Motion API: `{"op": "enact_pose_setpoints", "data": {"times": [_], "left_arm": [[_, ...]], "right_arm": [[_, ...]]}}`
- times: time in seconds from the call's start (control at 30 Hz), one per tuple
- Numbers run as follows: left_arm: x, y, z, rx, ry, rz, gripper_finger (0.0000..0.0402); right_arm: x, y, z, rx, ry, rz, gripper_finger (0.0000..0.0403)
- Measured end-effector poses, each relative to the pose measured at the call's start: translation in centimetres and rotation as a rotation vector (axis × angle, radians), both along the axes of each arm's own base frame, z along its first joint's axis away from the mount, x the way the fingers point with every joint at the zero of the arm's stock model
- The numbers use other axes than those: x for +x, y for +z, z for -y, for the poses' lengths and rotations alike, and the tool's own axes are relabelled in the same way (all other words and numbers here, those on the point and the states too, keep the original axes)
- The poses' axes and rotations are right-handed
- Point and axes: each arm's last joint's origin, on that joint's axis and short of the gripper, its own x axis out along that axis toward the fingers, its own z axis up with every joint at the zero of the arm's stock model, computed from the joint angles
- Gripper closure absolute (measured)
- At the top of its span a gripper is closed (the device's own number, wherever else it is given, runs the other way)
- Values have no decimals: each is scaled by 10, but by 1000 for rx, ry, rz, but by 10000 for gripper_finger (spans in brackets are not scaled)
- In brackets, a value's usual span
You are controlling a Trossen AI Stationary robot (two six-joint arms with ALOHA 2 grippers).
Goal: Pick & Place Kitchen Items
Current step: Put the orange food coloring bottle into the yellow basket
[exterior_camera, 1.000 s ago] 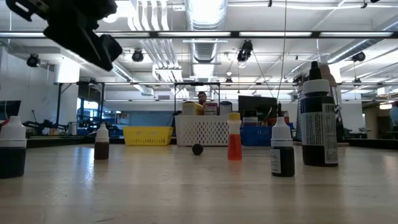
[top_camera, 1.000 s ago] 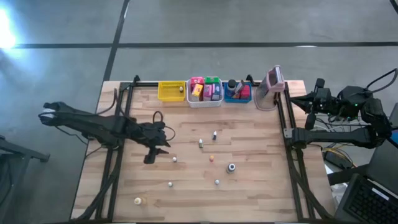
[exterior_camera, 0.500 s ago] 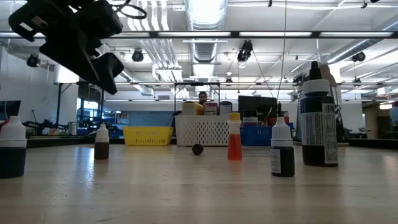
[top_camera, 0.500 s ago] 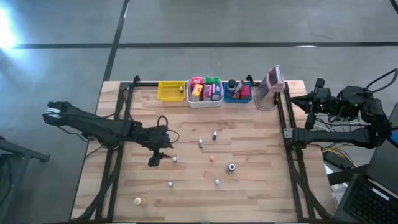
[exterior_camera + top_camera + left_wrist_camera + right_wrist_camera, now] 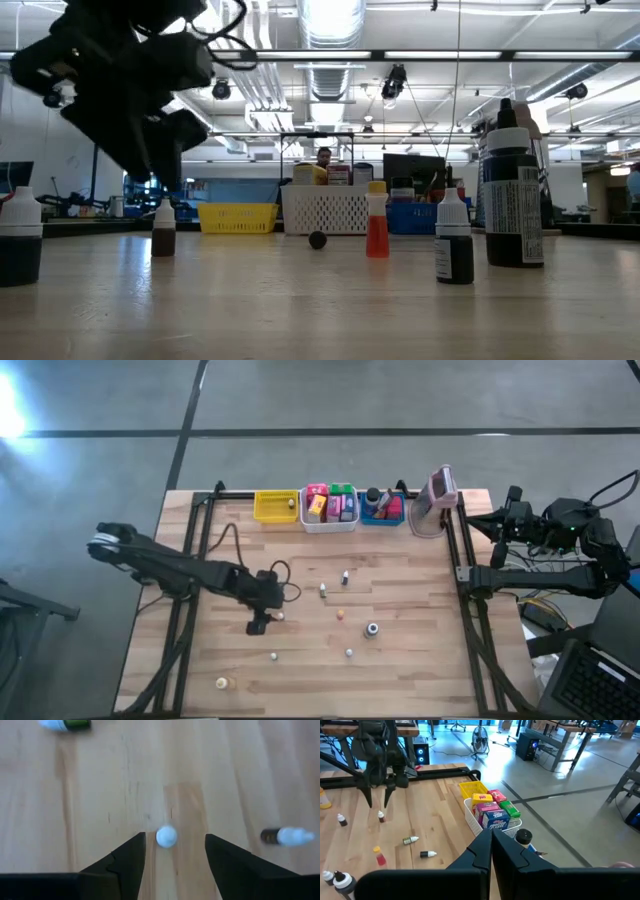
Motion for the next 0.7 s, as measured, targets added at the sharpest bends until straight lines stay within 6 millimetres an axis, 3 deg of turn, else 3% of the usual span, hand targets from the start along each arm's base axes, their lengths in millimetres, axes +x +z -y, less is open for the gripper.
{"op": "enact_pose_setpoints", "data": {"times": [0.7], "left_arm": [[23,-23,5,21,0,-100,194]], "right_arm": [[0,0,0,-1,0,0,394]]}}
